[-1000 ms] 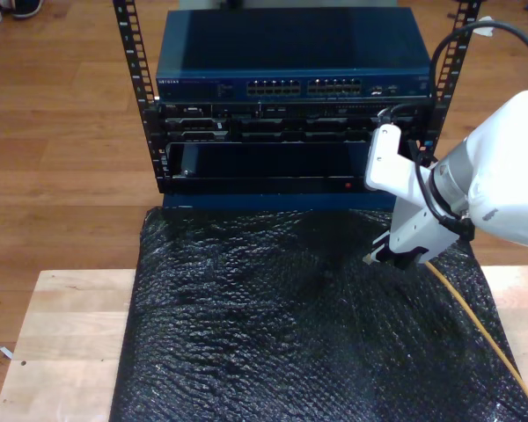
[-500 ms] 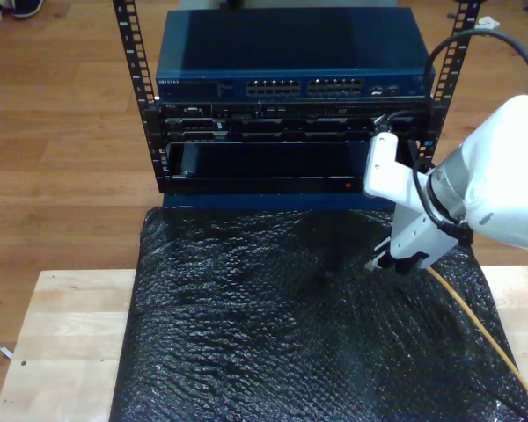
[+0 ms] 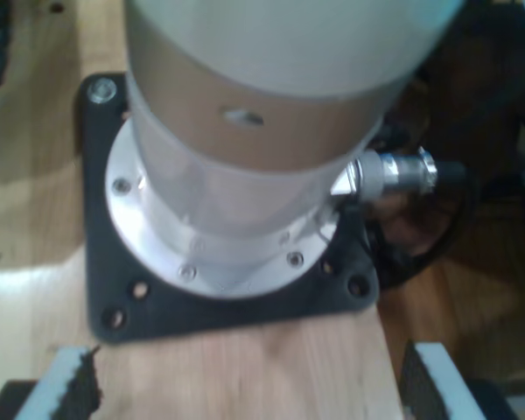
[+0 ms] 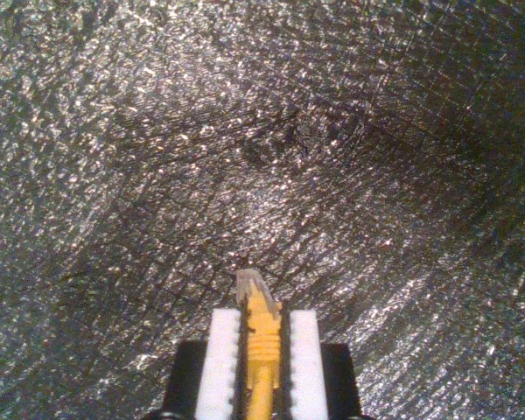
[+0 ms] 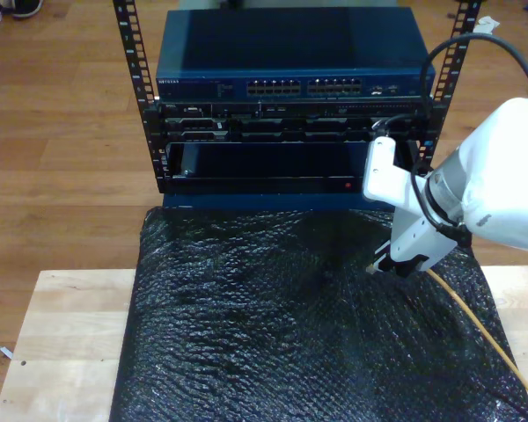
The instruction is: Grab the cable and plug it in
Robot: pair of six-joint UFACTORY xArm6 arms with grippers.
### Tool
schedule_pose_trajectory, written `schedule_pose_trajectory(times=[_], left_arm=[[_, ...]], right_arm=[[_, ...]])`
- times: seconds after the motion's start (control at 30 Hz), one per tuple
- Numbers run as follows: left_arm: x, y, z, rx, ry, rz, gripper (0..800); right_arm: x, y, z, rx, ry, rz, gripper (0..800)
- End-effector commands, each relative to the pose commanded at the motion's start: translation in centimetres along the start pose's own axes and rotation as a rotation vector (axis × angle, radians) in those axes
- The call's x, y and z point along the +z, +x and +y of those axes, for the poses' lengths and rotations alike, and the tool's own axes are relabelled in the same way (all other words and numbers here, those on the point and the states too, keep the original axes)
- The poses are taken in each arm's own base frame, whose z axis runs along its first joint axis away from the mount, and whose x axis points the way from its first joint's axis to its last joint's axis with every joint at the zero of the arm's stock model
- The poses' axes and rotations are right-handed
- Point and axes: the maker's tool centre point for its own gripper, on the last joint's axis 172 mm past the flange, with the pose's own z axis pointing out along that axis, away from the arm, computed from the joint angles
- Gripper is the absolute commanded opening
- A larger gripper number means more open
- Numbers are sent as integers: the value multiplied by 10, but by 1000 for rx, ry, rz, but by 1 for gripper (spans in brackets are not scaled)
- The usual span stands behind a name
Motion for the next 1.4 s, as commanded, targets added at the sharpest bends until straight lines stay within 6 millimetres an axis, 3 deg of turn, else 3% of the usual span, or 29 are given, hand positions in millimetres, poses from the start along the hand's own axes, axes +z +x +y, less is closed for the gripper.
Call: schedule_pose_trajectory(times=[0.07, 0.37, 0.53, 0.7, 0.93, 1.07, 1.23, 1.4], left_arm=[[8, 1, 2, 2, -9, 4, 799], [10, 0, 1, 70, 5, -2, 799], [13, -15, 7, 89, 58, -43, 799], [34, -35, 10, 99, 103, -109, 799], [51, -44, 6, 121, 118, -144, 800], [54, -47, 1, 114, 138, -155, 800], [61, -50, -1, 114, 142, -157, 800], [61, -50, -1, 115, 142, -155, 800]], right_arm=[[2, -2, -2, 0, 4, -3, 0], [0, -6, -5, -24, 13, -25, 0], [0, -11, -5, -29, 14, -36, 0], [-1, -16, -6, -19, 24, -39, 0], [-5, -12, -1, -22, 11, -33, 0], [-8, -9, 9, -19, -25, -26, 0], [-14, -5, 37, -22, -127, -14, 0], [-2, -11, 53, -9, -174, -22, 0]])
